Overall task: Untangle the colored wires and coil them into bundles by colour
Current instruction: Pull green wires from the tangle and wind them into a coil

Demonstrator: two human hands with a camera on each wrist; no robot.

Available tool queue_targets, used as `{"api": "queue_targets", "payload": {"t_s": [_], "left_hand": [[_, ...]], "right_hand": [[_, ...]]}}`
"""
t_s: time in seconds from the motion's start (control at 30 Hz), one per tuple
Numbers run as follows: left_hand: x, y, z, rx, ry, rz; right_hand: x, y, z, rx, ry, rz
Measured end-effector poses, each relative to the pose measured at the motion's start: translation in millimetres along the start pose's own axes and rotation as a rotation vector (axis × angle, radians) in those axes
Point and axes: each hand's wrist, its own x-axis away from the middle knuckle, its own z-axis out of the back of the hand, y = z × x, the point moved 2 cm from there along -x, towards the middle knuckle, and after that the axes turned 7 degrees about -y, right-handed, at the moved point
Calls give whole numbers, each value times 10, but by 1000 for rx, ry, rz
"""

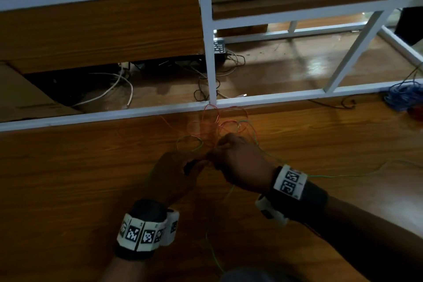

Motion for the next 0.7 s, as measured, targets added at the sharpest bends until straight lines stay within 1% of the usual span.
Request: {"api": "queue_targets", "payload": {"t_s": [0.07,0.13,0.17,0.2,0.27,0.3,0.33,0.37,0.4,0.47,0.5,0.53,0.57,0.63,0.7], "left_hand": [[75,-134,66,2,-14,-29],[204,-389,145,-6,30,-43],[277,-519,190,0,61,-12],[345,-656,235,32,100,52],[445,-802,289,189,185,186],[461,-829,284,258,210,215],[445,-817,264,296,214,228],[422,-778,238,335,200,245],[384,-743,217,329,188,239],[292,-664,168,286,151,197],[247,-604,150,282,136,184],[201,-532,133,262,123,163],[149,-432,120,233,118,118],[76,-234,54,144,107,-19],[16,-104,19,49,79,-115]], "right_hand": [[39,38,57,-96,9,47],[115,117,199,-137,61,102],[144,197,277,-135,108,113],[161,307,345,-135,157,101],[183,582,407,-158,199,14],[202,695,405,-161,198,-35],[226,791,367,-159,180,-79],[241,860,319,-145,120,-140],[244,895,271,-117,23,-218],[255,891,174,-17,-237,-357],[255,837,133,30,-318,-371],[245,742,113,56,-337,-350],[220,615,120,73,-307,-317],[132,326,141,85,-213,-241],[1,108,84,0,-149,-124]]}}
